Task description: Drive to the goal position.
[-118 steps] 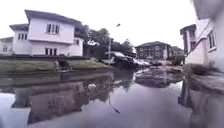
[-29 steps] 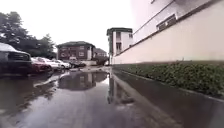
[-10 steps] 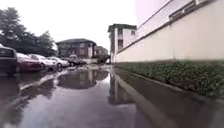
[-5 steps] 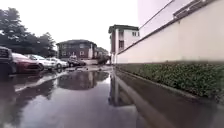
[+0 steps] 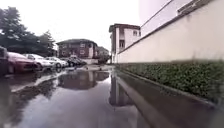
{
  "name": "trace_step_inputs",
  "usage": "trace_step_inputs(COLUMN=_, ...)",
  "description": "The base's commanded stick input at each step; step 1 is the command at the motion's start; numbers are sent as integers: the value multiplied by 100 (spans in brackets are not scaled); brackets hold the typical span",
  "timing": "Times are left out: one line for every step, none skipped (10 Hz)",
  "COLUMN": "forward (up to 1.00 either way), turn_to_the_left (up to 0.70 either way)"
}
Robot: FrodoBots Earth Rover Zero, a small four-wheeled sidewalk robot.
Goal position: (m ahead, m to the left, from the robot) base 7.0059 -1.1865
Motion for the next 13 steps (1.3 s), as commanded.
trace_step_inputs(forward=70, turn_to_the_left=5)
trace_step_inputs(forward=70, turn_to_the_left=27)
trace_step_inputs(forward=70, turn_to_the_left=35)
trace_step_inputs(forward=70, turn_to_the_left=35)
trace_step_inputs(forward=70, turn_to_the_left=35)
trace_step_inputs(forward=70, turn_to_the_left=28)
trace_step_inputs(forward=70, turn_to_the_left=8)
trace_step_inputs(forward=70, turn_to_the_left=0)
trace_step_inputs(forward=70, turn_to_the_left=0)
trace_step_inputs(forward=70, turn_to_the_left=0)
trace_step_inputs(forward=70, turn_to_the_left=0)
trace_step_inputs(forward=70, turn_to_the_left=0)
trace_step_inputs(forward=70, turn_to_the_left=0)
